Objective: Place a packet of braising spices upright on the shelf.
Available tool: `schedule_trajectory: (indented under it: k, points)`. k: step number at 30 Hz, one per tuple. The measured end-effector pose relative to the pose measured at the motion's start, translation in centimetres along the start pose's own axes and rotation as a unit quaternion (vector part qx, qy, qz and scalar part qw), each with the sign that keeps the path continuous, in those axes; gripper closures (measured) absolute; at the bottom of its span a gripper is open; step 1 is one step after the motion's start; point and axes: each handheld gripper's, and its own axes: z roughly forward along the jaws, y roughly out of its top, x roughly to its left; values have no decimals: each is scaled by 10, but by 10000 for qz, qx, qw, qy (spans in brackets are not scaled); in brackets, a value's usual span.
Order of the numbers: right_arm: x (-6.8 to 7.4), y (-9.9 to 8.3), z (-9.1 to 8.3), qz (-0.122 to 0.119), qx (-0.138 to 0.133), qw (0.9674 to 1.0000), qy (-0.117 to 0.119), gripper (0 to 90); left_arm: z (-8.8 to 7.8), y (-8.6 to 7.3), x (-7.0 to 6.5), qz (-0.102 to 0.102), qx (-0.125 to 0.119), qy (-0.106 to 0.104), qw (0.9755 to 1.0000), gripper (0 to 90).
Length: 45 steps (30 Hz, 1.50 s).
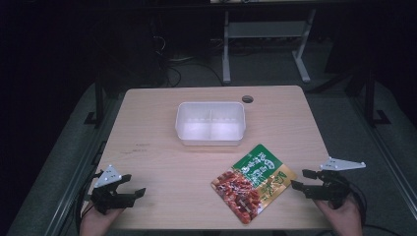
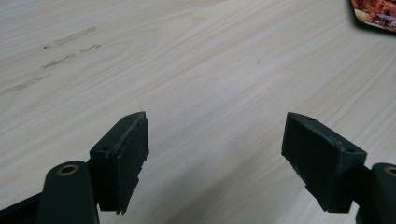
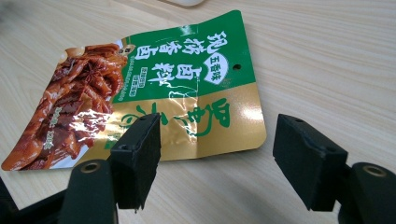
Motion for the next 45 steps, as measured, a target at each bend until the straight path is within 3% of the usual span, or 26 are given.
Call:
schedule_trajectory:
  k: [4,10,17,20,21,24,27,30,31,32,35,37,40,45]
  points:
    - [0,3,-1,-34,-27,10000,0,312,0,6,-7,-20,-156,-109,9998,223]
    - [-3,12,-3,-79,-65,9999,-27,310,10,33,-34,296,-280,-437,9982,229]
    - [-7,32,-5,-85,-112,9999,-9,304,31,61,-72,759,-215,-872,9931,230]
    - [-8,40,-3,-125,-103,9999,-14,304,39,69,-83,847,-211,-1008,9911,231]
    - [-8,43,-2,-132,-97,9999,-21,304,47,78,-93,963,-173,-1122,9889,231]
    - [-9,52,2,-143,-74,9999,-21,304,60,88,-109,1149,-149,-1265,9852,233]
    - [-9,58,8,-169,-19,9999,-16,304,73,95,-122,1315,-53,-1344,9822,235]
    - [-10,61,12,-155,54,9999,-14,304,82,98,-129,1347,-8,-1421,9806,236]
    - [-13,63,16,-139,111,9998,-12,305,91,100,-136,1398,40,-1504,9787,255]
    - [-15,64,17,-120,137,9998,-4,304,91,100,-136,1398,40,-1504,9787,270]
    - [-20,67,24,-12,210,9998,36,305,110,102,-150,1557,196,-1617,9743,303]
    - [-24,68,30,40,286,9996,59,311,120,103,-155,1650,314,-1731,9705,376]
    - [-30,69,40,130,418,9990,87,318,135,105,-164,1855,459,-1692,9669,413]
    - [-35,67,54,192,670,9974,195,346,152,108,-174,2029,571,-1746,9618,454]
